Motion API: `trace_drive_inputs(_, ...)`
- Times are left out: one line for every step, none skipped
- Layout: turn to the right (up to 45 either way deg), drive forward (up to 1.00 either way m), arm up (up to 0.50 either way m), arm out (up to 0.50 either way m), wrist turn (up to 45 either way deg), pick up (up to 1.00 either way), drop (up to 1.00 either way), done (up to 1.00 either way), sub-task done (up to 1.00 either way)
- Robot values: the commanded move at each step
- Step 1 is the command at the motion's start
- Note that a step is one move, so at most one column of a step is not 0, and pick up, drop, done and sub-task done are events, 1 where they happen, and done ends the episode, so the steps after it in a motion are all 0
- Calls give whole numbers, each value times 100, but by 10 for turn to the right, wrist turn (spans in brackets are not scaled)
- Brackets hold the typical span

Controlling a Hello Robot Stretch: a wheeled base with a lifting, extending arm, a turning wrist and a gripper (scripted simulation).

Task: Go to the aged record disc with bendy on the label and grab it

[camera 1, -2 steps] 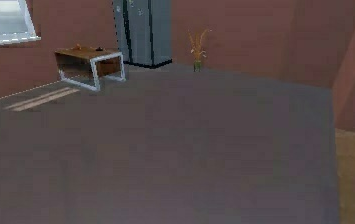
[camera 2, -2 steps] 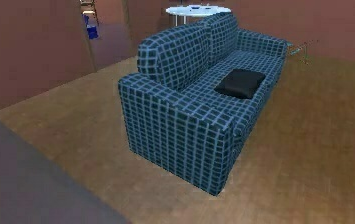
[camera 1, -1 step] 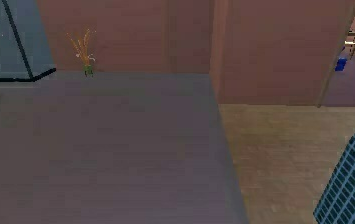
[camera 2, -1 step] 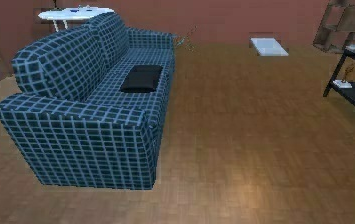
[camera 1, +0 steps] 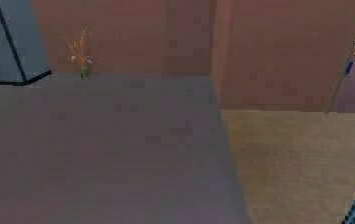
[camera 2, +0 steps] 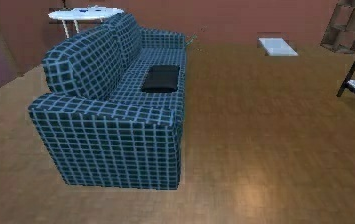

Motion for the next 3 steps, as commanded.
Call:
trace_drive_inputs(240, 0, 0, 0, 0, 0, 0, 0, 0)
trace_drive_inputs(0, 100, 0, 0, 0, 0, 0, 0, 0)
trace_drive_inputs(30, 0, 0, 0, 0, 0, 0, 0, 0)
